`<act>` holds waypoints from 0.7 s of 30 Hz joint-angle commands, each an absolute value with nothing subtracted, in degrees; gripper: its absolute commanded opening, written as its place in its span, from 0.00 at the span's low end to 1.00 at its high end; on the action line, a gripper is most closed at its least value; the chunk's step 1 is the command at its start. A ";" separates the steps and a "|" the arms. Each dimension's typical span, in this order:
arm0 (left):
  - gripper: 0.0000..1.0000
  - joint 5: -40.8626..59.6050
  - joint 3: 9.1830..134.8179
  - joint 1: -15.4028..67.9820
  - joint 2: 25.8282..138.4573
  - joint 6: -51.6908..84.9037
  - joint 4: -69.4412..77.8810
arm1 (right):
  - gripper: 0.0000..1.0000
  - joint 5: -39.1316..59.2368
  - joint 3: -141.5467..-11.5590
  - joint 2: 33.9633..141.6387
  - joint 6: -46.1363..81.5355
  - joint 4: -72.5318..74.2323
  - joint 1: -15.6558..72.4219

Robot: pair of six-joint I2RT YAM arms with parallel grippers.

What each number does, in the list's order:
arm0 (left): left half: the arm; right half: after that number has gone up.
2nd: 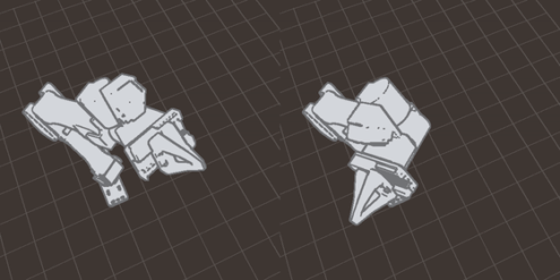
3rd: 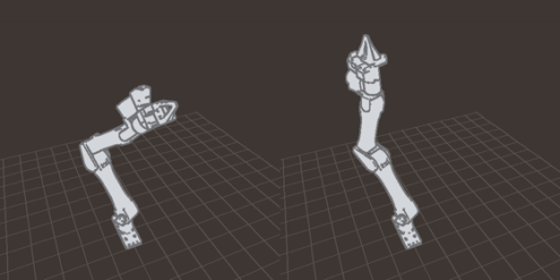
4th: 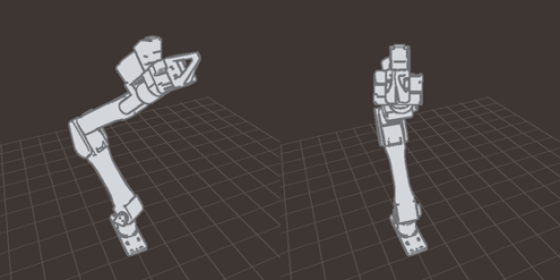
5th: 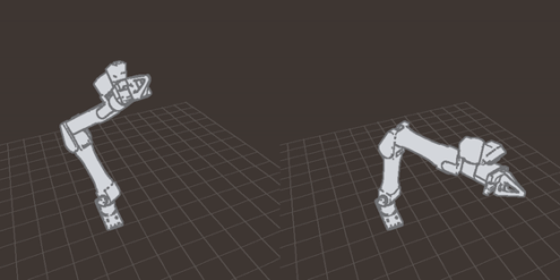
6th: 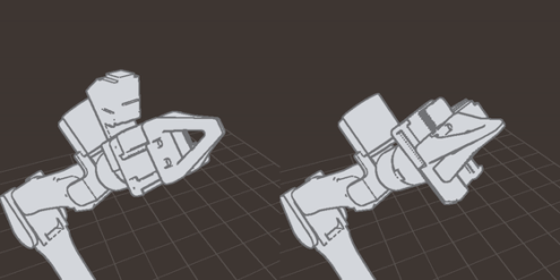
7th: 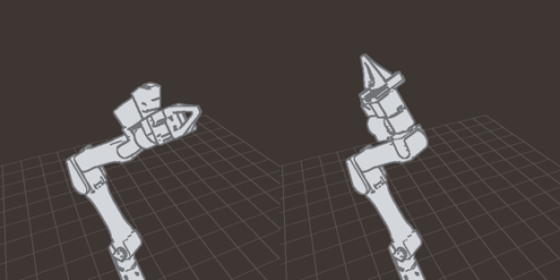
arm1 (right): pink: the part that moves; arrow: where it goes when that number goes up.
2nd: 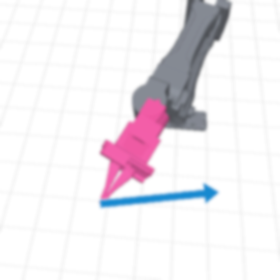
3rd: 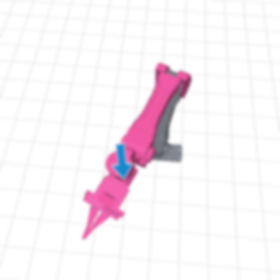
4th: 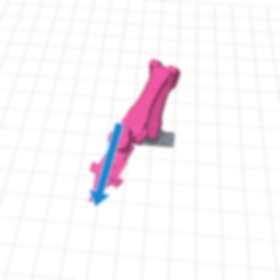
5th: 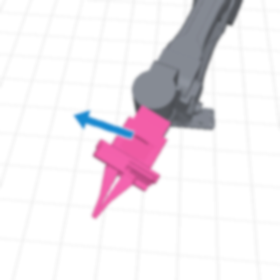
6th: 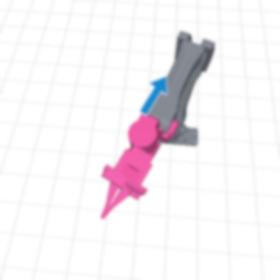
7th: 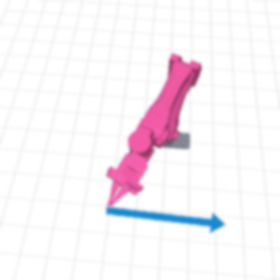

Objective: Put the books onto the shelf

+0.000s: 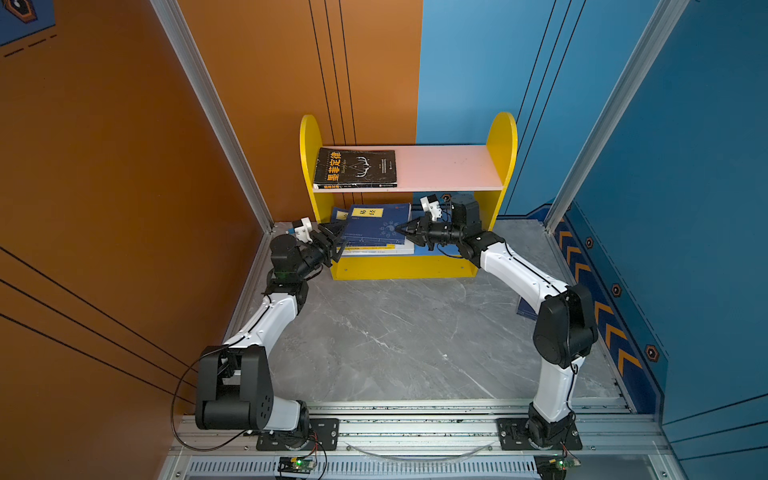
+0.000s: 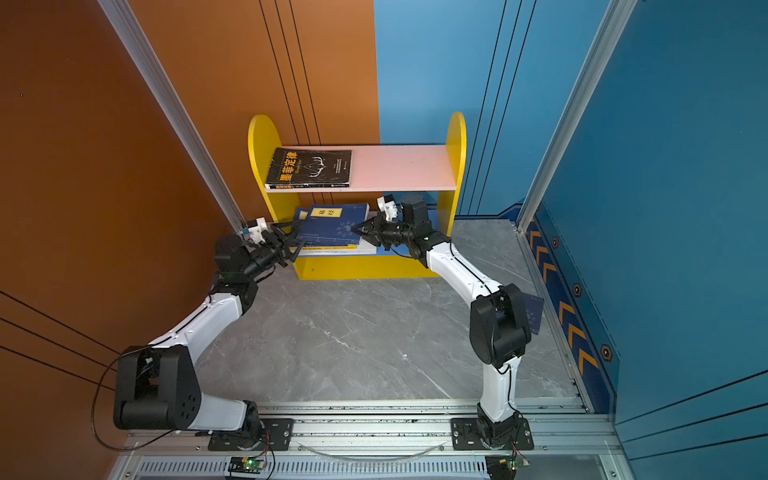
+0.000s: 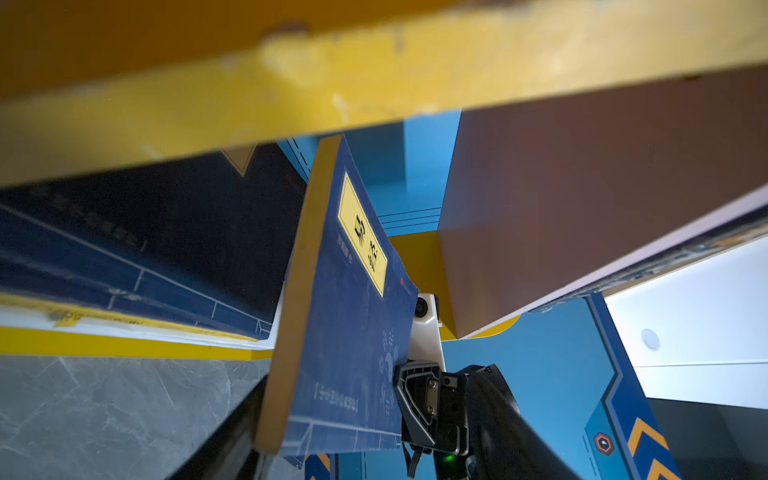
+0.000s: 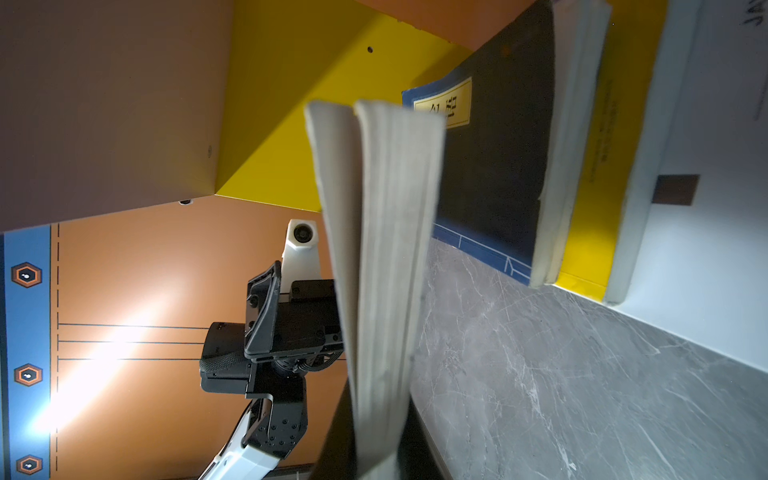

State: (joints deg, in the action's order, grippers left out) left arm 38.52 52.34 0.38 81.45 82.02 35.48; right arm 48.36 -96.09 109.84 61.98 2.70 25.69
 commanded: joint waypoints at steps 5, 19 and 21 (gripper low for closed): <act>0.40 40.53 52.12 1.05 81.38 81.83 38.23 | 0.11 48.98 -98.51 111.54 64.71 9.14 26.19; 0.00 25.27 49.74 1.28 79.69 78.04 38.22 | 0.35 42.27 -97.65 116.40 72.95 13.07 27.42; 0.00 25.04 49.91 0.99 79.94 77.63 38.23 | 0.37 41.73 -97.66 116.63 73.29 13.03 27.60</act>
